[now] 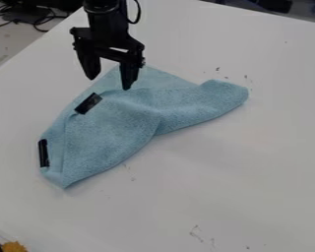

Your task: Unfold the cloth from top left to bottom right

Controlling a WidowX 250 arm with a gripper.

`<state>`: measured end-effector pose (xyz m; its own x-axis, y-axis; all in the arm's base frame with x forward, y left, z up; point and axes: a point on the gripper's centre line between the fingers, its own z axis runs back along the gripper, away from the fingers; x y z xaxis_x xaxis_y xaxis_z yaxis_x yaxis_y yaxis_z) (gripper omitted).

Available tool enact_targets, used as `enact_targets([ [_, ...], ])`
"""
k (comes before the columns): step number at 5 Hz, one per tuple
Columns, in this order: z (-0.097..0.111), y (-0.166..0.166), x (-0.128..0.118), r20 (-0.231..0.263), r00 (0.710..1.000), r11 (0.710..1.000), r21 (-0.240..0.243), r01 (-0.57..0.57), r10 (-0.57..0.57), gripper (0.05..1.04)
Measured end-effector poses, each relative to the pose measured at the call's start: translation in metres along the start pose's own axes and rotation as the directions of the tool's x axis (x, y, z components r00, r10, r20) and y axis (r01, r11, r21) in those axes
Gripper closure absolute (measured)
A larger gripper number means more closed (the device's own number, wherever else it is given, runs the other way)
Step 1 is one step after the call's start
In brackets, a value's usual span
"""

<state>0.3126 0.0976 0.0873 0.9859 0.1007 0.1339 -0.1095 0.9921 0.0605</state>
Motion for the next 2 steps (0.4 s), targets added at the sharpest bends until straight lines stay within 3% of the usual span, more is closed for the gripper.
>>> enact_targets([
  [2,-0.015,0.016,-0.011,-0.034,0.999,1.0,0.005,0.009,-0.008,0.083],
])
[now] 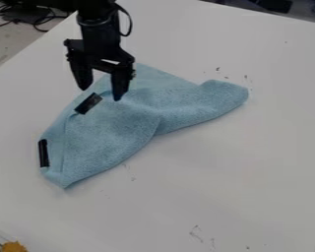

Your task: Unfold the cloth from top left to bottom right

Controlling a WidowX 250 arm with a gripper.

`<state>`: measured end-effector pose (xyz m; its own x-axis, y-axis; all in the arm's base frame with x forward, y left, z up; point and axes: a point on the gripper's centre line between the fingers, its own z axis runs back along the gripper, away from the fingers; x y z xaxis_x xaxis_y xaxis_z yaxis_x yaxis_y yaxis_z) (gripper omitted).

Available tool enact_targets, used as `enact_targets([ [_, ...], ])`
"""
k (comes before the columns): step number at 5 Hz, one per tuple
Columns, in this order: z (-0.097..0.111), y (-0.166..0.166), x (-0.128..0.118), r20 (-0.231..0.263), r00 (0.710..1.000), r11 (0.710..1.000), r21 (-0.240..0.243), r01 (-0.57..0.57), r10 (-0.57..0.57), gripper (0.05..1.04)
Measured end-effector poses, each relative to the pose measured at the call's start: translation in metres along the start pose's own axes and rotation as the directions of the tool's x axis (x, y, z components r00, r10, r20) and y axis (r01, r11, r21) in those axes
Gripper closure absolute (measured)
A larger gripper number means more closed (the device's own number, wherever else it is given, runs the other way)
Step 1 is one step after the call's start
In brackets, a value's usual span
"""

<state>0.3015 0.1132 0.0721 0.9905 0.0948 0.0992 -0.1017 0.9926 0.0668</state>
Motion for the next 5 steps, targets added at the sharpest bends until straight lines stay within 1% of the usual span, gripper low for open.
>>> enact_targets([
  [1,-0.013,0.024,-0.001,0.03,1.0,1.0,0.013,0.005,-0.006,0.083],
  [2,-0.03,0.043,0.01,0.053,0.998,1.0,-0.002,0.02,-0.02,0.083],
  [3,-0.046,0.052,0.023,0.056,0.997,0.999,-0.02,0.051,-0.05,0.083],
  [4,-0.057,0.052,0.031,0.043,0.997,0.997,-0.042,0.072,-0.07,0.112],
  [5,-0.056,0.054,0.034,0.038,0.996,0.996,-0.041,0.076,-0.075,0.222],
])
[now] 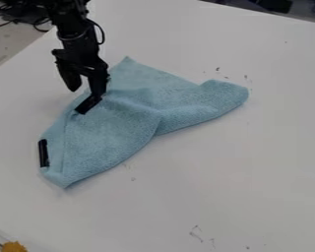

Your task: Unfold the cloth from top left to bottom right

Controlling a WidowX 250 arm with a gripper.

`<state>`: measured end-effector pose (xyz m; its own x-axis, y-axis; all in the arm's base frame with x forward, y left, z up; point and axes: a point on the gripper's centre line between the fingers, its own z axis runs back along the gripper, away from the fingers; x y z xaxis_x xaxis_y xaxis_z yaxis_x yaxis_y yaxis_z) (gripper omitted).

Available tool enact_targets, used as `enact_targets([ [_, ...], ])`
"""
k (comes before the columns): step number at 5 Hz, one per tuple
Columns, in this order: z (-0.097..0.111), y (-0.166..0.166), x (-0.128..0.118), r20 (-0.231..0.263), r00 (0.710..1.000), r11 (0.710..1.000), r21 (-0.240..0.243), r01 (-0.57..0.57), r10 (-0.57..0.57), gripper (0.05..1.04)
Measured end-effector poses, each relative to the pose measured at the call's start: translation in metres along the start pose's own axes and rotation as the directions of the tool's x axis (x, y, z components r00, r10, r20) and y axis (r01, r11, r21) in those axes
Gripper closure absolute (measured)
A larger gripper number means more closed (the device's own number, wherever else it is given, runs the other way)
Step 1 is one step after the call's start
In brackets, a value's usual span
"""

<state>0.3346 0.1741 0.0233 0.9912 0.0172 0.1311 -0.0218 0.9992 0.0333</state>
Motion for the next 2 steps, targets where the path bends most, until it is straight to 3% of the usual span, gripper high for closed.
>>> enact_targets([
  [2,-0.0029,-0.0021,-0.0035,-0.032,0.999,1.0,-0.015,-0.005,0.004,0.326],
])
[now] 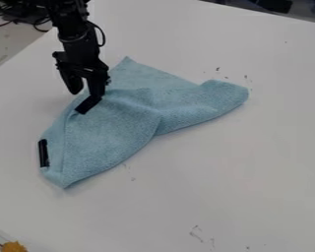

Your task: Unfold the cloth from top left to bottom right

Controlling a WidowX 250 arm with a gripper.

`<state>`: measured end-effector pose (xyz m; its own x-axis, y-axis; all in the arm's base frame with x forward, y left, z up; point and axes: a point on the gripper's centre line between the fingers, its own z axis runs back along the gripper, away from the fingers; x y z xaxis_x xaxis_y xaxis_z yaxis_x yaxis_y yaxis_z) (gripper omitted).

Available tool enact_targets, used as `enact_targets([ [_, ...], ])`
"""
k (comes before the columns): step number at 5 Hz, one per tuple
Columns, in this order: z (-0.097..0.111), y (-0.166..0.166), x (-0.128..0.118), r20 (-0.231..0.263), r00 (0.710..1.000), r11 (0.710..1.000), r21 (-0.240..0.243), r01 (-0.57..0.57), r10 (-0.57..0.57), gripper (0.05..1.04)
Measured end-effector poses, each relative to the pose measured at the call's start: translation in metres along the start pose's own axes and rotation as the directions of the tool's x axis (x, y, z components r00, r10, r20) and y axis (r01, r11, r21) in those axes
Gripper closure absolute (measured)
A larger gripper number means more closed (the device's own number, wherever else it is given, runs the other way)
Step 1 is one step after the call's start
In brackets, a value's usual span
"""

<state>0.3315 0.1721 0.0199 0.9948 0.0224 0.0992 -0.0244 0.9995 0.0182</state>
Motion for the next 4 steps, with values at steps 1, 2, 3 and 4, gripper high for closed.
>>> enact_targets([
  [1,0.0,-0.004,0.001,-0.006,1.0,1.0,-0.003,0.006,-0.006,0.364],
  [2,-0.003,-0.01,-0.001,-0.016,1.0,1.0,-0.013,0.01,-0.01,0.42],
  [3,-0.003,-0.011,-0.001,-0.015,1.0,1.0,-0.023,0.014,-0.014,0.389],
  [4,-0.011,-0.013,0.002,-0.018,0.999,0.999,-0.045,0.028,-0.029,0.69],
])
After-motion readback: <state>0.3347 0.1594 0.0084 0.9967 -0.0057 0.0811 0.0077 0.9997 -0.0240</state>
